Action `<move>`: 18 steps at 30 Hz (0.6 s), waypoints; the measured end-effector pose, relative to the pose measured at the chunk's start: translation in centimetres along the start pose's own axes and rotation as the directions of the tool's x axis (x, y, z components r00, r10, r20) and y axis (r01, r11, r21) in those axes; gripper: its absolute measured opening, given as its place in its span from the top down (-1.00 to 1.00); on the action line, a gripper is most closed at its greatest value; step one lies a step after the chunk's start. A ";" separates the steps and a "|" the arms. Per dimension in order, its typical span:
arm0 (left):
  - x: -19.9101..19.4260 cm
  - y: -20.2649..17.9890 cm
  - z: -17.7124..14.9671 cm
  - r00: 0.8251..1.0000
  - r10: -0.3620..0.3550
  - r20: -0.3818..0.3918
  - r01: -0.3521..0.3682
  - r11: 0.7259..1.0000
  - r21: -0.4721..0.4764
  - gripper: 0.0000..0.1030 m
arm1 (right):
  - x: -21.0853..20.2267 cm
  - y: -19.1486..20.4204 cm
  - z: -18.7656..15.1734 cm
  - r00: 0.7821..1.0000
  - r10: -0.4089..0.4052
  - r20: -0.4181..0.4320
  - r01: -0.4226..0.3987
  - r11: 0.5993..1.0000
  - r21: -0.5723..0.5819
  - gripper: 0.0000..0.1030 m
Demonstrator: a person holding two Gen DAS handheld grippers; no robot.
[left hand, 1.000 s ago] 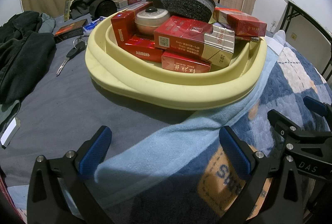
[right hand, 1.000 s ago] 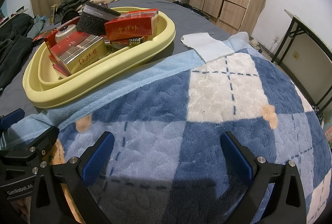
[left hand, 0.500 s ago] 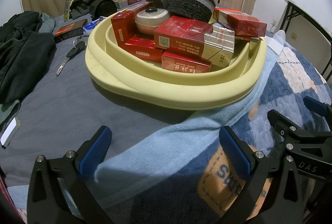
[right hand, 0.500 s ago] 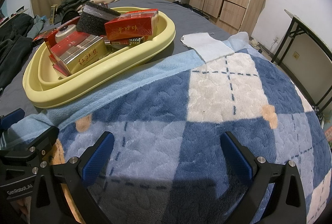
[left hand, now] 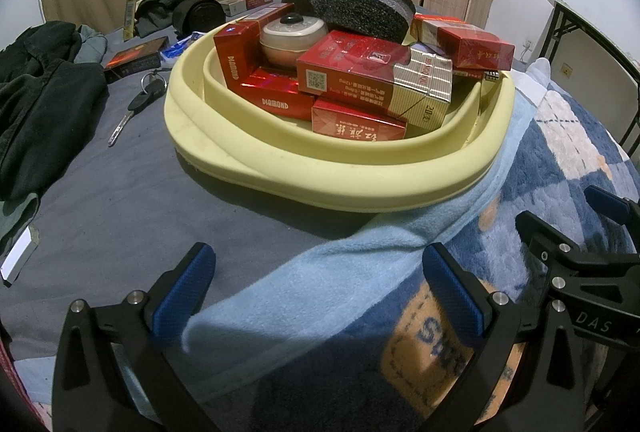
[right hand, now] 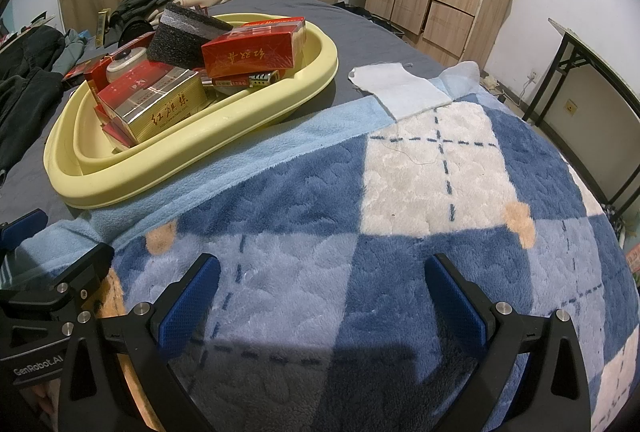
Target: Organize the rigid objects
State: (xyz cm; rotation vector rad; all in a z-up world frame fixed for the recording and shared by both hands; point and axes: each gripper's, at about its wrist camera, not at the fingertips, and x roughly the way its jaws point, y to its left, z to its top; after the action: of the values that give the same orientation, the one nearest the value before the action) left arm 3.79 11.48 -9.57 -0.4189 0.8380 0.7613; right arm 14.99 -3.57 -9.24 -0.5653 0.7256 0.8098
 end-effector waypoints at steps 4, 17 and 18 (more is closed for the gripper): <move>0.0 0.0 0.0 1.000 -0.001 0.000 0.001 1.000 0.000 -1.00 | 0.0 0.0 0.0 1.000 0.000 0.000 0.000 1.000 0.000 -0.99; 0.0 0.0 0.0 1.000 -0.001 0.000 0.001 1.000 -0.001 -1.00 | 0.0 0.2 0.0 1.000 0.000 0.000 0.000 1.000 0.000 -0.99; 0.0 0.0 0.0 1.000 0.000 0.000 0.000 1.000 -0.001 -1.00 | 0.0 0.0 0.0 1.000 0.001 0.000 -0.001 1.000 0.001 -0.99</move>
State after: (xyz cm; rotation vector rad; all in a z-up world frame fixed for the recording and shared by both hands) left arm 3.76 11.45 -9.57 -0.4195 0.8377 0.7610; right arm 14.95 -3.55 -9.25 -0.5645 0.7263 0.8101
